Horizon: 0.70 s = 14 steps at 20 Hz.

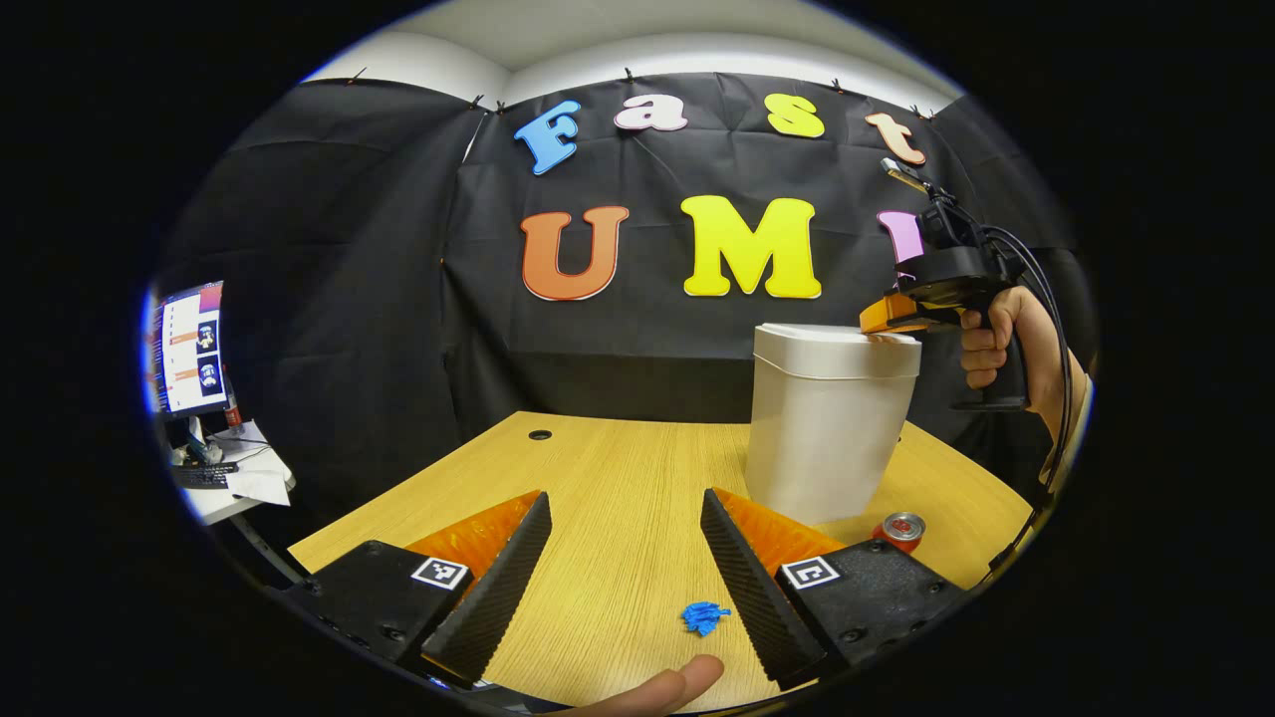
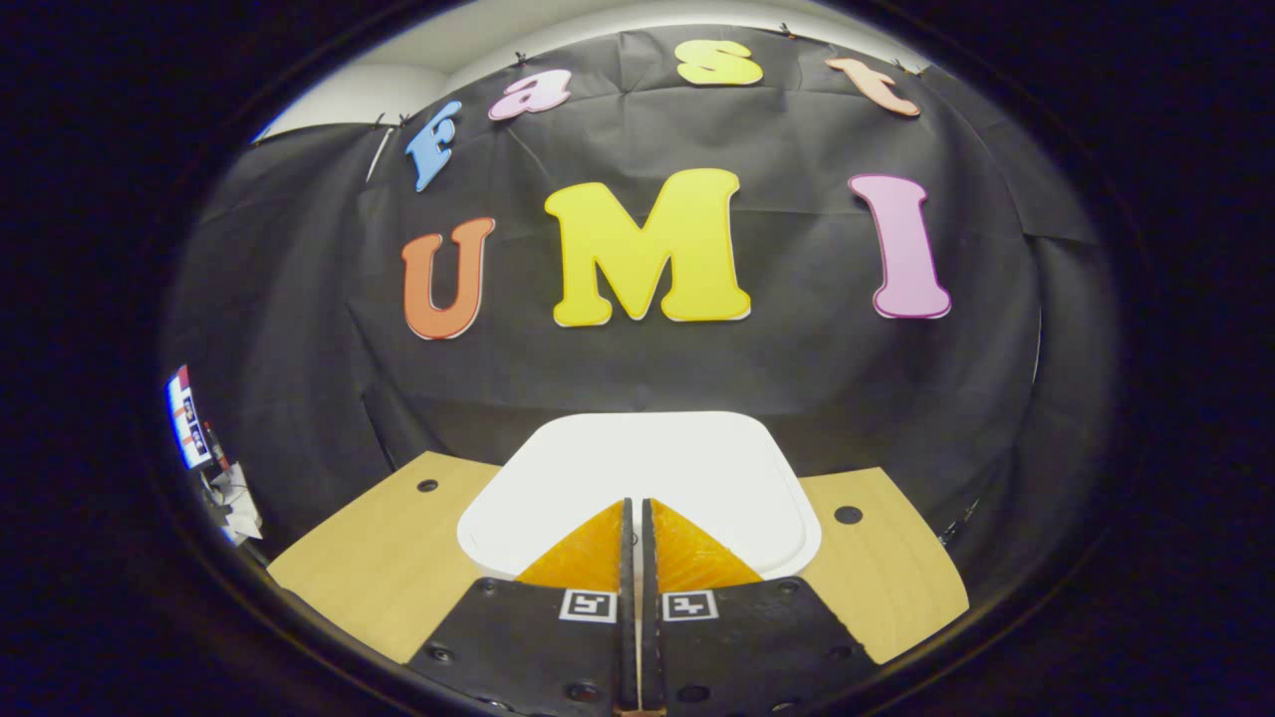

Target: Press the lid of the desktop garbage bin to open it, pick up the crumpled paper on the desktop and throw it into the bin, then pick up the pop can on the desktop and drop it into the bin, and finally close the garbage bin lid.

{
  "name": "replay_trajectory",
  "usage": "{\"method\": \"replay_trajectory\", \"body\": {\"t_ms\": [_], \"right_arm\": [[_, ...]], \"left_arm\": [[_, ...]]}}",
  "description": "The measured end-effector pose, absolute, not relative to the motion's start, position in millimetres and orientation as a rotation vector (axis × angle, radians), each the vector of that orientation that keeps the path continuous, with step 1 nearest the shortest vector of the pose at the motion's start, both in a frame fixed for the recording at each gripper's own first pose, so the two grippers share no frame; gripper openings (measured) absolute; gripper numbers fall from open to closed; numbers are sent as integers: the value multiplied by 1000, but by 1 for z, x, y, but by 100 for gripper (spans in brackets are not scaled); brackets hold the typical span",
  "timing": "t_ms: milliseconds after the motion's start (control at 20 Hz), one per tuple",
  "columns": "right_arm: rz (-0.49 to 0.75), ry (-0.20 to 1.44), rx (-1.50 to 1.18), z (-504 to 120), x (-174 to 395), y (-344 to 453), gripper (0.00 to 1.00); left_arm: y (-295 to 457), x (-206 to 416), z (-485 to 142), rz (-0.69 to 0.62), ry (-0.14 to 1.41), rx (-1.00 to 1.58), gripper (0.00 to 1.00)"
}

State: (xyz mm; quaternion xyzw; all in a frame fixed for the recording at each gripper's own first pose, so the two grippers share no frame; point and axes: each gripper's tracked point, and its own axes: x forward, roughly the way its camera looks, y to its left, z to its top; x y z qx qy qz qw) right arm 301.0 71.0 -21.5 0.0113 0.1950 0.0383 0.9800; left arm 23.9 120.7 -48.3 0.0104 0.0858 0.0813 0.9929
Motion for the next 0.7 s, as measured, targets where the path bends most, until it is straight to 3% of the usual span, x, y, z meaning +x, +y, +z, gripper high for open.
{"method": "replay_trajectory", "body": {"t_ms": [700], "right_arm": [[47,345,49,-8,261,54,2]], "left_arm": [[117,24,-53,165,181,69,98]]}}
